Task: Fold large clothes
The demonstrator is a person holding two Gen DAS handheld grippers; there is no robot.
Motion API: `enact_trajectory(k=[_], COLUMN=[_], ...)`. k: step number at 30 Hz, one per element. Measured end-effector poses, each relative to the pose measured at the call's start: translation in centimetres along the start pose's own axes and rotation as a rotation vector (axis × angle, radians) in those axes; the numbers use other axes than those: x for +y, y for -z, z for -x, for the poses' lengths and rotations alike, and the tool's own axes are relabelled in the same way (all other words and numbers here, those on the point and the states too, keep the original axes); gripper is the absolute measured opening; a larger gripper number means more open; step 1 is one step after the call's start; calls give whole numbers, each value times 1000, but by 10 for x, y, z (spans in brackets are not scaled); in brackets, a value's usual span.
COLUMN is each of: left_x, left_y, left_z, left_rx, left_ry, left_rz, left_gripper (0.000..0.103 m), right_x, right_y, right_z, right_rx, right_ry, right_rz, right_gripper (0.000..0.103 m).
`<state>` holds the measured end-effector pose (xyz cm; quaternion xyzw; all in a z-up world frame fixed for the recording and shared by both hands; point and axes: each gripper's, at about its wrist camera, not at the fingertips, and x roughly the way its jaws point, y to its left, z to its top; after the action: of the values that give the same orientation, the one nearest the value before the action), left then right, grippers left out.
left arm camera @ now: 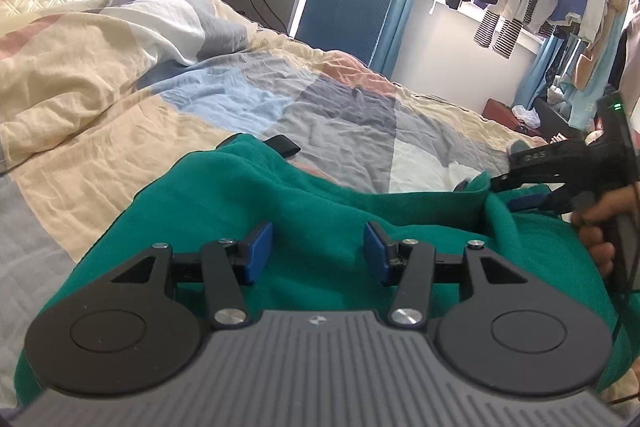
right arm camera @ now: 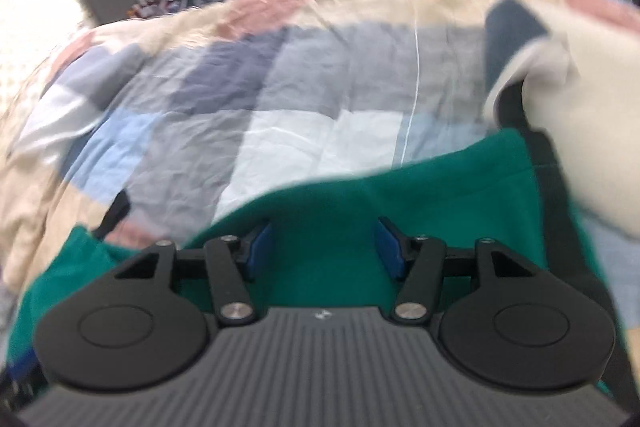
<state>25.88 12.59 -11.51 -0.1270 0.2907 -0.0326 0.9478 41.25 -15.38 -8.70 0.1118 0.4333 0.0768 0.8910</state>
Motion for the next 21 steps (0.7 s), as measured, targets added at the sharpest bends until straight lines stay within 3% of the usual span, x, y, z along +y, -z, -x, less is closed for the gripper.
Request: enact_trajectory(k=[4, 8, 14, 21], left_x=[1, 7, 29, 68], left_y=[0, -2, -10, -23], left_z=[-2, 2, 25, 47], left_rx=[-7, -6, -9, 5], left_ry=[1, 16, -12, -121], left_rz=[6, 24, 115, 141], left_gripper=[56, 56, 56, 56], right_x=[-3, -1, -8, -37], right_y=[7, 13, 28, 65], right_z=[-20, -10, 49, 133], right_rx=[17, -20, -106, -194], right_ry=[14, 4, -19, 34], right_rz=[11, 37, 77, 126], right_gripper=[57, 57, 58, 60])
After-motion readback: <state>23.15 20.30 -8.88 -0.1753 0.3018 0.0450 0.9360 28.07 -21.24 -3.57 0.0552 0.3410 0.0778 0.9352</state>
